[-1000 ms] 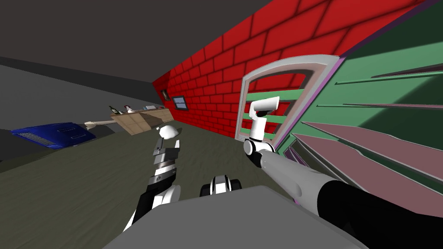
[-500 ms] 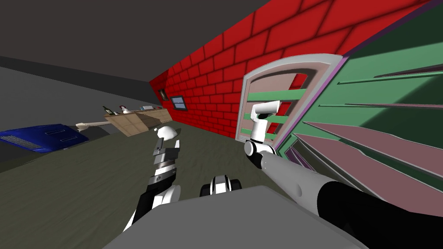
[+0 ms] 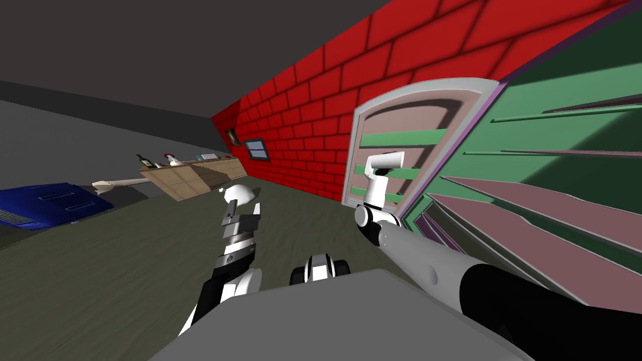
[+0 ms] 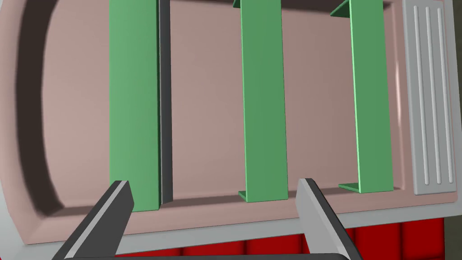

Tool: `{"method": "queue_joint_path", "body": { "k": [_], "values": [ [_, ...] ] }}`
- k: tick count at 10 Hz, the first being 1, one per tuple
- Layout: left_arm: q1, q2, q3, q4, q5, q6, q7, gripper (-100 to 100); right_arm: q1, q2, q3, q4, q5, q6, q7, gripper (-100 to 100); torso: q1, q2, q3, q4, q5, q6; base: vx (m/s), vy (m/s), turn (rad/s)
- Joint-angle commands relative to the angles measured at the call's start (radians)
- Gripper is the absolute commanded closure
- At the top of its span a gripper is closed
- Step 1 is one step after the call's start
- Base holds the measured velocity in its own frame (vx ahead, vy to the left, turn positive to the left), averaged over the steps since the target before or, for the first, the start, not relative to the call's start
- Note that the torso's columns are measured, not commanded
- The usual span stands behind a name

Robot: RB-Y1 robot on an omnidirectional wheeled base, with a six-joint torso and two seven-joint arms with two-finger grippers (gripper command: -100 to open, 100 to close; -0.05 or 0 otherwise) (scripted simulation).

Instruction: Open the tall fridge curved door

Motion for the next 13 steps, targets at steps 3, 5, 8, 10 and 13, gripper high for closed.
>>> {"method": "queue_joint_path", "body": {
  "k": [3, 5, 8, 10, 13],
  "values": [
    [0.000, 0.000, 0.000, 0.000, 0.000, 0.000, 0.000, 0, 0.018, 0.001, -0.056, 0.041, -0.009, 0.076, -0.121, -100, 0.000, 0.001, 0.001, 0.000, 0.000, 0.000, 0.067, 0.077, -0.051],
    [0.000, 0.000, 0.000, 0.000, 0.000, 0.000, 0.000, 0, 0.022, 0.002, -0.076, 0.058, -0.008, 0.107, -0.172, -100, -0.001, 0.001, 0.000, 0.000, 0.000, 0.000, 0.074, 0.070, -0.051],
    [0.000, 0.000, 0.000, 0.000, 0.000, 0.000, 0.000, 0, 0.024, 0.004, -0.095, 0.075, -0.007, 0.139, -0.242, -100, 0.000, 0.000, 0.000, 0.000, 0.000, 0.000, 0.078, 0.059, -0.050],
    [0.000, 0.000, 0.000, 0.000, 0.000, 0.000, 0.000, 0, 0.026, 0.005, -0.114, 0.092, -0.005, 0.171, -0.291, -100, 0.000, 0.001, 0.000, 0.000, 0.000, 0.000, 0.074, 0.054, -0.053],
    [0.000, 0.000, 0.000, 0.000, 0.000, 0.000, 0.000, 0, 0.026, 0.008, -0.148, 0.126, 0.001, 0.235, -0.375, -100, 0.000, 0.001, 0.001, 0.000, 0.000, 0.000, 0.068, 0.067, -0.062]
  ]
}}
